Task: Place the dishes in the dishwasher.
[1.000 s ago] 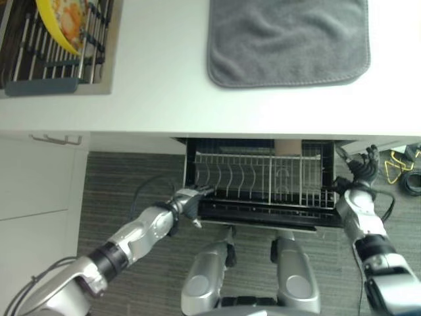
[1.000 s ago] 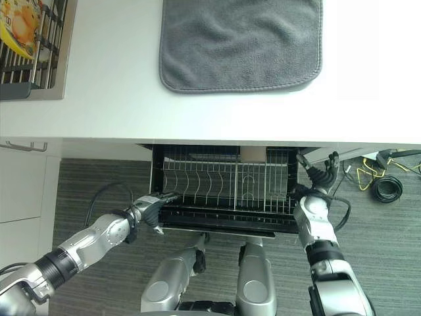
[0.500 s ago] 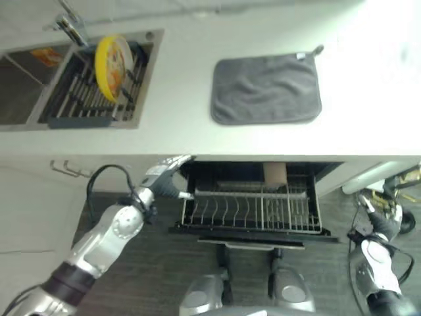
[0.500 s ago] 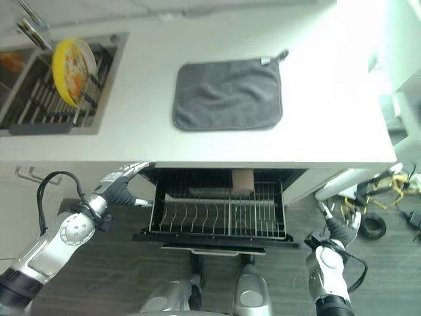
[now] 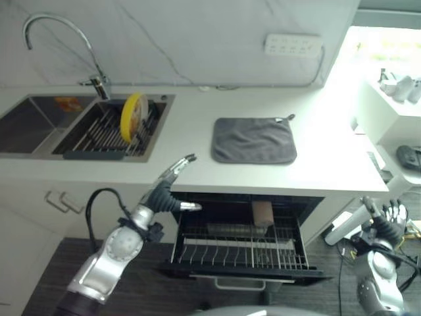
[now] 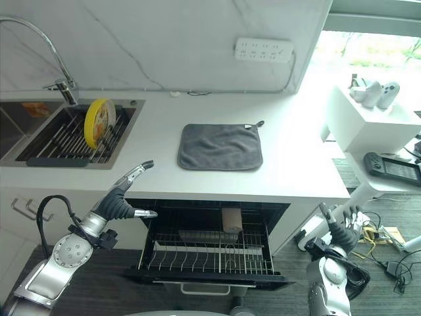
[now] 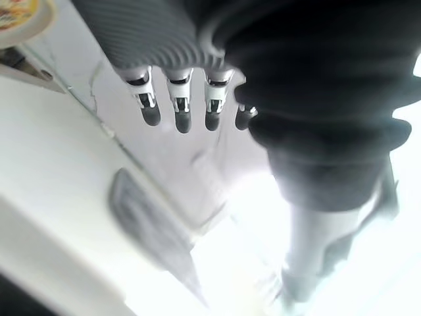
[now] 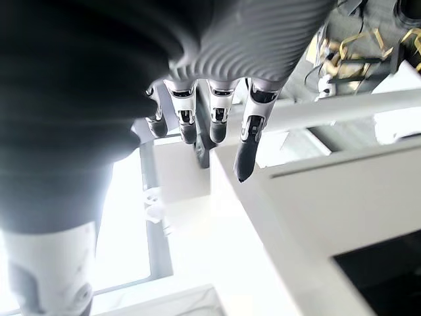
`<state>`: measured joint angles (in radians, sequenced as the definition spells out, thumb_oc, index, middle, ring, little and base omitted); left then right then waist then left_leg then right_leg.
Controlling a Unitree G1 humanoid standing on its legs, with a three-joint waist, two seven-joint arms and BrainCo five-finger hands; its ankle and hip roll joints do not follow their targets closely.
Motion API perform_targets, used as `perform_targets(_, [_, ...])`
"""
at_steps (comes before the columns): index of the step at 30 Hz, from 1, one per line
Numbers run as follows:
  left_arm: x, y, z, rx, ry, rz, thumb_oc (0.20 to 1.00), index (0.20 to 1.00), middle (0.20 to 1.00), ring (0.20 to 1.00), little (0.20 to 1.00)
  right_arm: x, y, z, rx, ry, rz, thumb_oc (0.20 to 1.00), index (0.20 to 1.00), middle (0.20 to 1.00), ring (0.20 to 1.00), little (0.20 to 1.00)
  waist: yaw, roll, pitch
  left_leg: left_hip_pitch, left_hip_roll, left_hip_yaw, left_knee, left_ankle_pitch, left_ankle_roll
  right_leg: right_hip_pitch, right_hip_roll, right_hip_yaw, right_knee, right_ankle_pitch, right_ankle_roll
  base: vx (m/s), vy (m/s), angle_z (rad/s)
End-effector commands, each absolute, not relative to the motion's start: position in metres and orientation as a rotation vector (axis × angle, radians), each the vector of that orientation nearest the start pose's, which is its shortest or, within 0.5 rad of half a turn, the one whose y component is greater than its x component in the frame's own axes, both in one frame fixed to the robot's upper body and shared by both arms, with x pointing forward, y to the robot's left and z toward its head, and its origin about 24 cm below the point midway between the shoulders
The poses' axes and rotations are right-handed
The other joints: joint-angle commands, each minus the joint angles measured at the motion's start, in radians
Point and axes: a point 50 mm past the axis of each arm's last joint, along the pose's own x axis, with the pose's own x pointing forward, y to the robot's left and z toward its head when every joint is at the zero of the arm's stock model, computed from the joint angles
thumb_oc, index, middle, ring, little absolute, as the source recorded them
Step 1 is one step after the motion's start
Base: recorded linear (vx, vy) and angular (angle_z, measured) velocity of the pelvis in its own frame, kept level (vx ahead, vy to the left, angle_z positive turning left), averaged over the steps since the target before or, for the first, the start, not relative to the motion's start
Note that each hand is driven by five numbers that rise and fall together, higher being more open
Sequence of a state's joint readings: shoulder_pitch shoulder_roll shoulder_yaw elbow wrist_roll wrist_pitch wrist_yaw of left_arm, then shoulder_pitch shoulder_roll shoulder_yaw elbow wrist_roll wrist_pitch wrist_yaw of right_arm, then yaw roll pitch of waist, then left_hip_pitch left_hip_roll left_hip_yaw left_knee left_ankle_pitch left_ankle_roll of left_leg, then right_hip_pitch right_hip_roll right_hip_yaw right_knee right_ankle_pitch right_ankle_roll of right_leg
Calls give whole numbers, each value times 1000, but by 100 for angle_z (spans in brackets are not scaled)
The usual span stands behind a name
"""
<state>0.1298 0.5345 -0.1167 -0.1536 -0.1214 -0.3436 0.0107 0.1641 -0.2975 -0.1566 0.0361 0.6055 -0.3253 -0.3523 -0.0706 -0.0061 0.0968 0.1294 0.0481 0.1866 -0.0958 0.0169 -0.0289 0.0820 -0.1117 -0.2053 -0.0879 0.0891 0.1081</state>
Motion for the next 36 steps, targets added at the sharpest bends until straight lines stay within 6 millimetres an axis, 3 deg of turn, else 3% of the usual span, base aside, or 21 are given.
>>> perform_targets(1, [232, 209, 110, 68, -409, -204, 1000, 1000, 1000, 1000, 1000, 221, -263, 93, 312, -441, -301, 1000, 1000, 1000, 1000, 1000, -3, 2, 12, 35, 102, 57, 9, 2, -36, 71, -61, -15, 1, -33, 39, -38, -32, -11])
perform_targets(5, [238, 197, 103, -151, -381, -252, 1000, 1000, 1000, 1000, 1000, 223, -228, 122, 165, -559, 49, 1000, 1000, 1000, 1000, 1000, -9, -4, -3, 44, 104, 52, 9, 0, -39, 75, -60, -12, 3, -35, 35, -45, -28, -9])
perform_targets(9, [237, 193, 105, -165, -394, -245, 1000, 1000, 1000, 1000, 1000, 220, -211, 142, 5, -638, 193, 1000, 1000, 1000, 1000, 1000, -6, -7, -7, 48, 106, 50, 9, -1, -42, 76, -60, -14, 2, -33, 34, -46, -30, 1])
perform_targets(13, [239, 184, 110, -141, -423, -254, 1000, 1000, 1000, 1000, 1000, 229, -191, 143, 38, -622, 244, 1000, 1000, 1000, 1000, 1000, 6, -7, -11, 48, 107, 37, 9, -4, -45, 78, -59, -16, 1, -34, 31, -30, -28, 0])
perform_targets(14, [271, 167, 159, -28, -614, -204, 1000, 1000, 1000, 1000, 1000, 275, -170, 169, 133, -560, 363, 1000, 1000, 1000, 1000, 1000, 49, -8, -41, -7, -66, -46, 88, -71, 7, 54, 79, 57, 2, -74, -41, 0, 0, 0])
perform_targets(31, [271, 172, 152, -29, -557, -165, 1000, 1000, 1000, 1000, 1000, 272, -173, 163, 67, -490, 312, 1000, 1000, 1000, 1000, 1000, 34, -8, -45, 8, -53, -51, 81, -68, 6, 60, 94, 90, 3, -78, -45, 13, -9, 0])
perform_targets(34, [271, 173, 149, -8, -548, -156, 1000, 1000, 1000, 1000, 1000, 272, -173, 161, 73, -473, 325, 1000, 1000, 1000, 1000, 1000, 31, -16, -40, -15, -56, -29, 157, -89, -1, 59, 91, 95, 6, -78, -49, 21, -9, 0])
perform_targets(35, [271, 169, 149, 8, -547, -186, 1000, 1000, 1000, 1000, 1000, 268, -180, 161, 63, -485, 296, 1000, 1000, 1000, 1000, 1000, 19, -30, -21, -94, -10, 53, 309, -51, -26, 60, 71, 56, 6, -73, -62, -2, 59, 6])
perform_targets(36, [272, 167, 149, 8, -547, -195, 1000, 1000, 1000, 1000, 1000, 268, -182, 162, 64, -488, 286, 1000, 1000, 1000, 1000, 1000, 15, -31, -17, -104, 9, 64, 325, -40, -32, 58, 66, 49, 8, -73, -64, -16, 130, 32])
